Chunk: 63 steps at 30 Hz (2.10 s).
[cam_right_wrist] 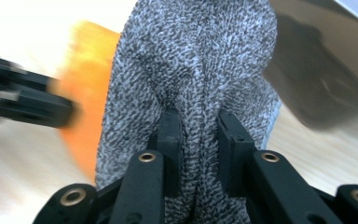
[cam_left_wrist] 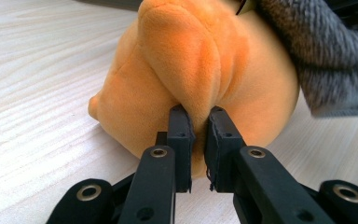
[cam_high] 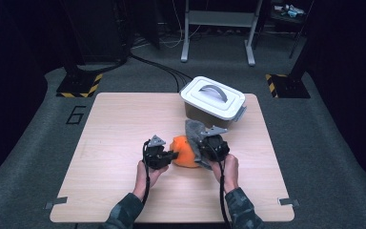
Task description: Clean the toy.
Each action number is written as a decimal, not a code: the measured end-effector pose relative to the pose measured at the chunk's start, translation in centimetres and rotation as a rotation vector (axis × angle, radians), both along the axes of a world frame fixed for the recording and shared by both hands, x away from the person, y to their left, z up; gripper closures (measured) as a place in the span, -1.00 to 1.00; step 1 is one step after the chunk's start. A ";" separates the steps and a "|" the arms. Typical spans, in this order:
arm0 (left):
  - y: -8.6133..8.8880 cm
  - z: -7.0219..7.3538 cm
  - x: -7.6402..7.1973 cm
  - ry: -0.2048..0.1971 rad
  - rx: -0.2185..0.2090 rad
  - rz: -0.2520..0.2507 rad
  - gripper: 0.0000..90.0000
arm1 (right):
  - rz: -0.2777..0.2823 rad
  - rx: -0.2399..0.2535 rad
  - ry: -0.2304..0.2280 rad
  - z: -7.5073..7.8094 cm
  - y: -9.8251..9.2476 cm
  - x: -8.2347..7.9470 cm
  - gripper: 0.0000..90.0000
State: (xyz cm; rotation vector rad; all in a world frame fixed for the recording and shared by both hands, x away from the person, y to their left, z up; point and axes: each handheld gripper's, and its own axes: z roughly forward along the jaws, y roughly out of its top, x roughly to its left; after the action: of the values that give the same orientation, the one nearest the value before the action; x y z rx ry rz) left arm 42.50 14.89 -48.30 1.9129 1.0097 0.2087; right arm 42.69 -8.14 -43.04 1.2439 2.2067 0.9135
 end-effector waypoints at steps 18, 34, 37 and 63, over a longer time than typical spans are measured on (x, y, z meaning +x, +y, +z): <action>-0.5 -0.3 0.5 -0.078 0.075 -0.105 0.49 | -0.020 -0.011 0.004 -1.2 -0.8 0.7 0.63; 0.3 -0.6 0.5 -0.037 0.021 -0.059 0.75 | 0.064 -0.007 -0.085 0.1 2.6 -1.8 0.64; 0.2 -0.6 0.4 -0.032 0.023 -0.052 0.76 | 0.012 -0.014 -0.083 -0.3 1.0 -1.7 0.64; -2.0 5.9 1.5 -0.174 0.163 -0.160 0.08 | -0.038 -0.009 -0.030 -1.7 -1.5 -1.3 0.63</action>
State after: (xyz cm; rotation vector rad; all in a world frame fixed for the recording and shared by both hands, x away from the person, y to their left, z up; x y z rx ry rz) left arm 44.00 12.87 -42.38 2.0716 0.7391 0.3678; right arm 41.40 -9.62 -44.69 1.2551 2.1542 0.9012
